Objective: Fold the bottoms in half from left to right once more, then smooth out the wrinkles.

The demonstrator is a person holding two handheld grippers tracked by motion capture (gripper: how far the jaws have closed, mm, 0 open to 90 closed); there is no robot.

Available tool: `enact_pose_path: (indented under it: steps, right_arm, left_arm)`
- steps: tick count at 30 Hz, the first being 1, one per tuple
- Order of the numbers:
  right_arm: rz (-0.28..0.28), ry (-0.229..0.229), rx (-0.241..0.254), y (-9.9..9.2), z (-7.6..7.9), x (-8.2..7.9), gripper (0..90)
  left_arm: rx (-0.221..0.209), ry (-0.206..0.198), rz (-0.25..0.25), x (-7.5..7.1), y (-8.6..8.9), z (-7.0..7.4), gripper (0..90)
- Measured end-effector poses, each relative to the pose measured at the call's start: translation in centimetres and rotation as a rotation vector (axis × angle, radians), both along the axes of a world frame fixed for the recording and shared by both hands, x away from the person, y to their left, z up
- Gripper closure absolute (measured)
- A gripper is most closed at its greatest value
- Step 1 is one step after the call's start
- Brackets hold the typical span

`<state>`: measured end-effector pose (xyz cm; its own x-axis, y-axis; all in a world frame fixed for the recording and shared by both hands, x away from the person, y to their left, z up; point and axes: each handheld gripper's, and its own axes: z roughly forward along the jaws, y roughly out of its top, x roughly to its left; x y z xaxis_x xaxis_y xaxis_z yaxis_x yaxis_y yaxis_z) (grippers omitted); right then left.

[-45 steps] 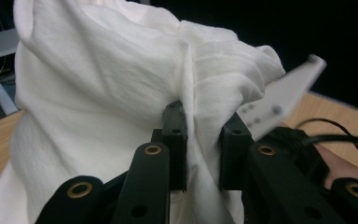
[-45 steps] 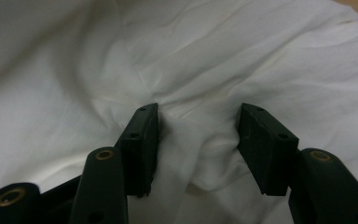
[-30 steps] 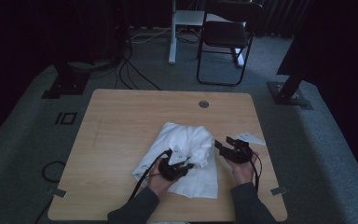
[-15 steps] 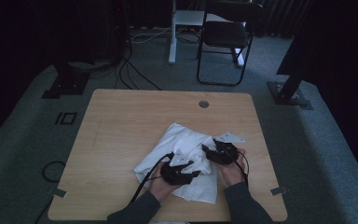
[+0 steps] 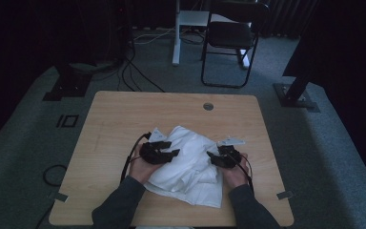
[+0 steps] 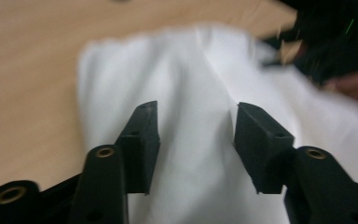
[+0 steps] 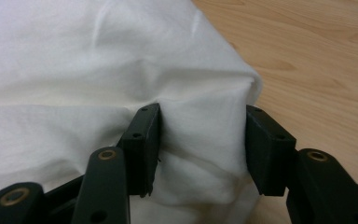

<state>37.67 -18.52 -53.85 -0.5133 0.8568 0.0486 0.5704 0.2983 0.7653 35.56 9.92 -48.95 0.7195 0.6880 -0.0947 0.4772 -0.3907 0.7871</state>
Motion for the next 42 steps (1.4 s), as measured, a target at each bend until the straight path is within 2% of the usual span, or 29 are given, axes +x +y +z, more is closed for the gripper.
enact_pose_path:
  steps: [2, 8, 13, 18, 21, 26, 29, 32, 34, 36, 38, 39, 40, 42]
  right_arm:
    - [-0.001, 0.0, 0.003, 0.4, -0.1, 0.6, 50.6]
    - [0.023, -0.011, -0.018, 2.2, 0.4, 2.6, 50.9]
    - [0.031, -0.003, -0.014, 3.1, 0.4, 3.9, 50.4]
    - [0.03, -0.009, -0.01, 2.8, 0.9, 5.3, 47.3]
    - [0.003, -0.029, 0.014, 1.6, 2.2, 5.7, 46.4]
    - [-0.056, -0.122, 0.105, -0.5, 5.8, 4.7, 51.8]
    - [-0.01, -0.146, 0.112, -0.2, 7.1, 4.2, 55.9]
    - [0.027, -0.123, 0.085, 1.2, 6.9, 4.6, 54.2]
    - [0.024, -0.048, 0.055, 2.2, 6.0, 5.3, 47.5]
    - [0.031, 0.015, 0.023, 2.9, 4.7, 6.1, 48.6]
    - [0.049, 0.075, -0.042, 3.2, 3.6, 6.5, 68.5]
    - [0.066, 0.09, -0.07, 3.1, 3.3, 6.5, 81.5]
    - [0.075, 0.089, -0.085, 2.8, 3.2, 6.3, 85.4]
    - [0.061, 0.065, -0.086, 1.7, 3.6, 5.7, 86.2]
  left_arm:
    - [-0.018, 0.004, 0.025, -0.4, -0.2, -1.0, 48.5]
    - [0.012, -0.041, 0.095, -1.4, -0.2, -2.2, 47.9]
    - [0.042, -0.061, 0.154, -1.2, -0.7, -3.4, 47.9]
    - [0.087, -0.092, 0.203, -0.5, -1.7, -3.5, 48.0]
    - [0.12, -0.106, 0.213, 0.1, -2.5, -3.7, 48.0]
    - [0.112, -0.106, 0.228, 0.9, -3.1, -3.7, 47.9]
    - [0.099, -0.111, 0.225, 1.1, -3.2, -3.7, 47.2]
    - [0.08, -0.101, 0.224, 1.1, -3.0, -3.7, 46.7]
    - [0.074, -0.096, 0.224, 1.1, -2.9, -3.8, 46.7]
    - [0.074, -0.094, 0.225, 1.1, -2.9, -3.8, 46.8]
    - [0.079, -0.091, 0.225, 1.1, -2.9, -3.9, 46.9]
    - [0.078, -0.087, 0.227, 1.1, -2.9, -3.9, 46.9]
    - [0.078, -0.085, 0.227, 1.1, -2.9, -3.9, 46.9]
    - [0.079, -0.083, 0.229, 1.1, -2.8, -4.0, 47.2]
